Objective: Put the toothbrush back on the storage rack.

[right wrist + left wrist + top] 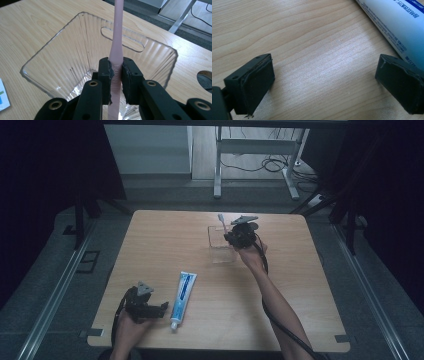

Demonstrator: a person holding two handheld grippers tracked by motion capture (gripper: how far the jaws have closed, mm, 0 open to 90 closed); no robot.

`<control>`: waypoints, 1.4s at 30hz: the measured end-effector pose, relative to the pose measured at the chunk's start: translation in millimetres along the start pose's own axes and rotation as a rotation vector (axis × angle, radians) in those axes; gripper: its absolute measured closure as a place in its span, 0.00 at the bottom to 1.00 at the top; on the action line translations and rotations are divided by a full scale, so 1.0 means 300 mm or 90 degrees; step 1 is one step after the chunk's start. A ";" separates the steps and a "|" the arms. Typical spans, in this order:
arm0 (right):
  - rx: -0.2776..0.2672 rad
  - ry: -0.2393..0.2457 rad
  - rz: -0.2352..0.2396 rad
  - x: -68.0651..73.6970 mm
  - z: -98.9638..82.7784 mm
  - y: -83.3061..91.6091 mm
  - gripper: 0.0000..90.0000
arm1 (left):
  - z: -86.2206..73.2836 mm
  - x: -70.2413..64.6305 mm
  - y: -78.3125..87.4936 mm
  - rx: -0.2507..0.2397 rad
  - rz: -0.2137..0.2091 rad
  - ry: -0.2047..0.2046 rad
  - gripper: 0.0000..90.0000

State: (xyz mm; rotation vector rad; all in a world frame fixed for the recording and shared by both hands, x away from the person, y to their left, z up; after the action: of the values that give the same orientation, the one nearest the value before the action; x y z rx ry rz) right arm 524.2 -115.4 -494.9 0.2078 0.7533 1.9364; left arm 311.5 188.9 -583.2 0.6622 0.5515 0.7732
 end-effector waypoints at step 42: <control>0.044 -0.004 0.001 0.034 0.002 -0.013 0.70 | 0.000 0.000 0.000 0.000 0.000 0.000 0.03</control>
State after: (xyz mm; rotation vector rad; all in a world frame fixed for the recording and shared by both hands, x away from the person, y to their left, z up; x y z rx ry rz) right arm 522.6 -105.2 -498.4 0.2565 0.8178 1.9123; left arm 311.5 188.9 -583.2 0.6623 0.5517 0.7726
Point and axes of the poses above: each handheld gripper's, and its own axes: y roughly backward along the jaws, z roughly out of its top, x roughly to its left, the point moved 5 cm from there along -y, roughly forward along the jaws, and after that the axes turned 14 degrees about -z, right-handed, at the moved point
